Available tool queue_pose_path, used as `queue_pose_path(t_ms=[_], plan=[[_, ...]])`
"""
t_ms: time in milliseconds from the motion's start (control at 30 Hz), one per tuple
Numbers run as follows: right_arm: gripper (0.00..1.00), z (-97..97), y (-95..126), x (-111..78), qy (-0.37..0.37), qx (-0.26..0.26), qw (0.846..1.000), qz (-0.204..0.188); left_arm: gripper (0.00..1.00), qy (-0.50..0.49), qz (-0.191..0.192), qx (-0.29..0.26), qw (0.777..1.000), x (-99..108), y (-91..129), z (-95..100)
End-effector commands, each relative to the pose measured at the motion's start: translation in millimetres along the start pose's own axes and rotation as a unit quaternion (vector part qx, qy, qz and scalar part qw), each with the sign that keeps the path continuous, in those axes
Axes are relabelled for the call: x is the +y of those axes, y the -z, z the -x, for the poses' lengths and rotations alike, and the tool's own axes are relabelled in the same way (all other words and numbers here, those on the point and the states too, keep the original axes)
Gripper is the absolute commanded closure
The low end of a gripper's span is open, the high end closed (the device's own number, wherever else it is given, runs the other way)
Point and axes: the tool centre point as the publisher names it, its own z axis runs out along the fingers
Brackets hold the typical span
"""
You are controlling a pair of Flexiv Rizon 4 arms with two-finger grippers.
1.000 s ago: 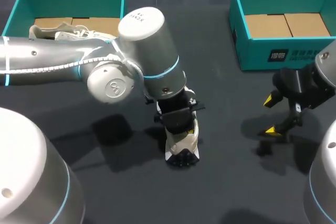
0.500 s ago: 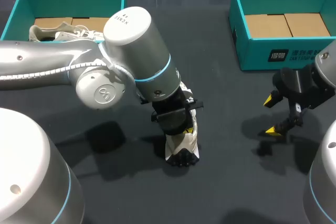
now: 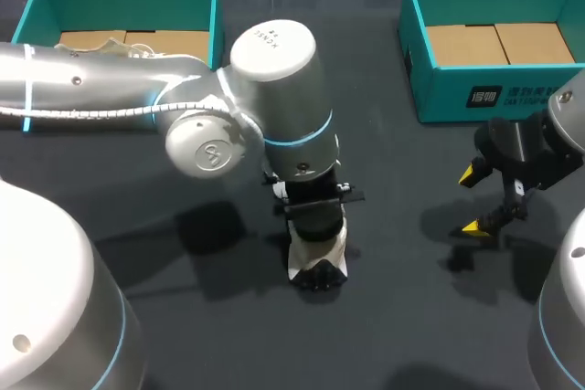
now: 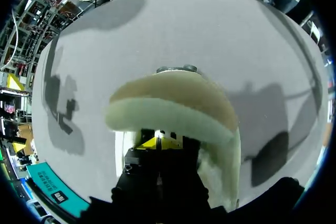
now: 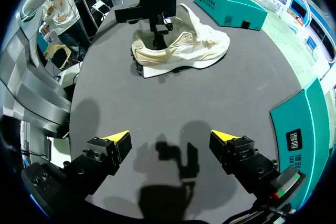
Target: Take the shoe out of the shoebox, open the shoe tongue, remove and reinsert the insole, then place the shoe into the shoebox
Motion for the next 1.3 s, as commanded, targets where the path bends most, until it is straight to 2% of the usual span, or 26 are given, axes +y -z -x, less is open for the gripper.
queue_pose_path(t_ms=[33, 167, 400, 633, 733, 800, 900, 1067, 1200, 1300], plan=[[0.00, -1.1, 0.1, 0.4, 0.000, -0.001, 1.000, -0.002, 1.00, -0.010, 0.013, 0.045, 0.999, -0.1, 0.3, -14.5], [0.00, -1.1, 0.1, 0.4, 0.000, -0.001, 1.000, -0.002, 1.00, -0.029, 0.025, 0.075, 0.996, -3.7, 9.1, -24.6], [0.00, -1.1, 0.1, 0.4, 0.000, -0.001, 1.000, -0.002, 1.00, -0.043, 0.015, 0.056, 0.997, -14.1, 26.8, -19.5], [0.00, -1.1, 0.1, 0.4, 0.000, -0.001, 1.000, -0.002, 1.00, -0.054, -0.004, 0.104, 0.993, -17.4, -2.2, -5.8], [0.00, -1.1, 0.1, 0.4, 0.000, -0.001, 1.000, -0.002, 1.00, -0.044, 0.004, 0.122, 0.992, -13.0, -12.4, -5.7], [0.00, -1.1, 0.1, 0.4, 0.000, -0.001, 1.000, -0.002, 1.00, -0.039, 0.006, 0.124, 0.992, -9.6, -11.5, -8.9], [0.00, -1.1, 0.1, 0.4, 0.000, -0.001, 1.000, -0.002, 1.00, -0.029, 0.018, 0.122, 0.992, -4.1, -2.6, -13.8], [0.00, -1.1, 0.1, 0.4, 0.000, -0.001, 1.000, -0.002, 1.00, -0.020, 0.041, 0.107, 0.993, -1.9, 24.3, -18.1], [0.00, -1.1, 0.1, 0.4, 0.000, -0.001, 1.000, -0.002, 1.00, -0.013, 0.062, 0.090, 0.994, -1.9, 46.4, -14.6], [0.00, -1.1, 0.1, 0.4, 0.000, -0.001, 1.000, -0.002, 1.00, -0.004, 0.073, 0.078, 0.994, 1.3, 54.4, -9.9]])
